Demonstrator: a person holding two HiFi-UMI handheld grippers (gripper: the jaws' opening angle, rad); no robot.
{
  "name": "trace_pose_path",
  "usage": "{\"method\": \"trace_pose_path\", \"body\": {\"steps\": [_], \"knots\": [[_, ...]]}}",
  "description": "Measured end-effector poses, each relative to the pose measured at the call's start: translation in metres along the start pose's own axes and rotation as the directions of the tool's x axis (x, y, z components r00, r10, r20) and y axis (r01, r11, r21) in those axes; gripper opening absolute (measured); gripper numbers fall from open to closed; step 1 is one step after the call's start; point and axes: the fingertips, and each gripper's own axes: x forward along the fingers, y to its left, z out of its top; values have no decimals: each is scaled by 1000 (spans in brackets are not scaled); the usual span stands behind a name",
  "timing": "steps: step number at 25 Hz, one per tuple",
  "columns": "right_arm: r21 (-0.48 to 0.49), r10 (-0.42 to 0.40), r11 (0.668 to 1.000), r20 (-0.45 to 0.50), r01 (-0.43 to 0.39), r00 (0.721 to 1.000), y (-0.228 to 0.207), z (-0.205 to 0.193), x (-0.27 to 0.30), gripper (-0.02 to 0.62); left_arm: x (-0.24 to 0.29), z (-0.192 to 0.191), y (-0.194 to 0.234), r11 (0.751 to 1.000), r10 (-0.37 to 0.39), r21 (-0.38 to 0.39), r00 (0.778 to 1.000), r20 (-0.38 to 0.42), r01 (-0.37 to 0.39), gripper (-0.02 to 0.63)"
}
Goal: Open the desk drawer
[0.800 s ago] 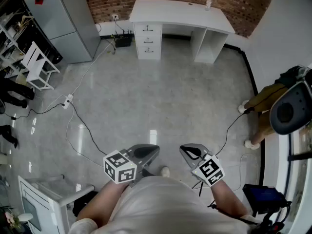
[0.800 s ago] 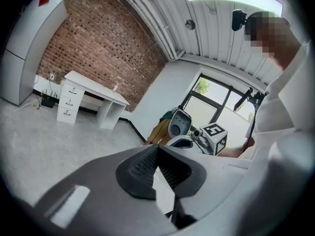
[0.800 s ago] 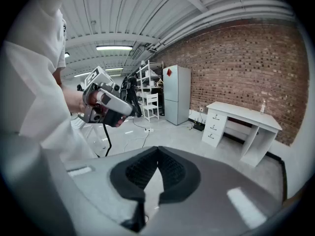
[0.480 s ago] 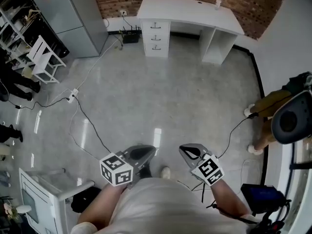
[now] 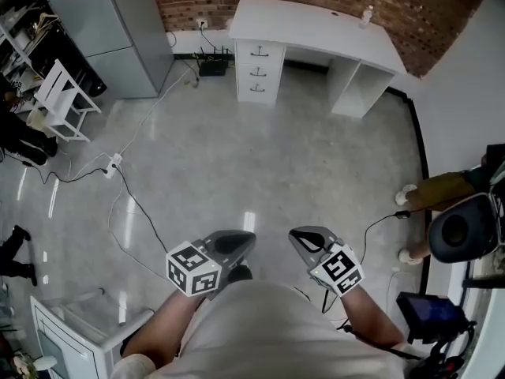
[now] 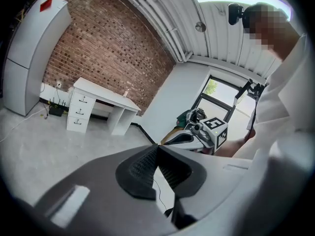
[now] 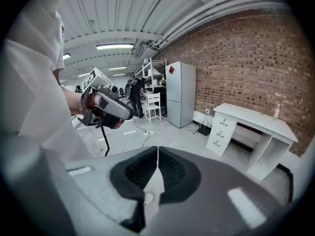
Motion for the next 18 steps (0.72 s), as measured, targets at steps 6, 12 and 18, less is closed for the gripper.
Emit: {"method": "trace_pose_path", "body": {"steps": [6,12,18], "knots": [[54,-52,997,18,51,998,-56,48,68,31,1,49,77,999,-44,18,999,-23,44,6],[79,-27,996,-10,28,1000,-101,67,119,31,15,86,139,1000,-21,-3,1000,8,21,5],[69,28,997,-21,-27,999,-179,90,177,31,54,127,211,998,27,-59,999,22,-25,6]]}}
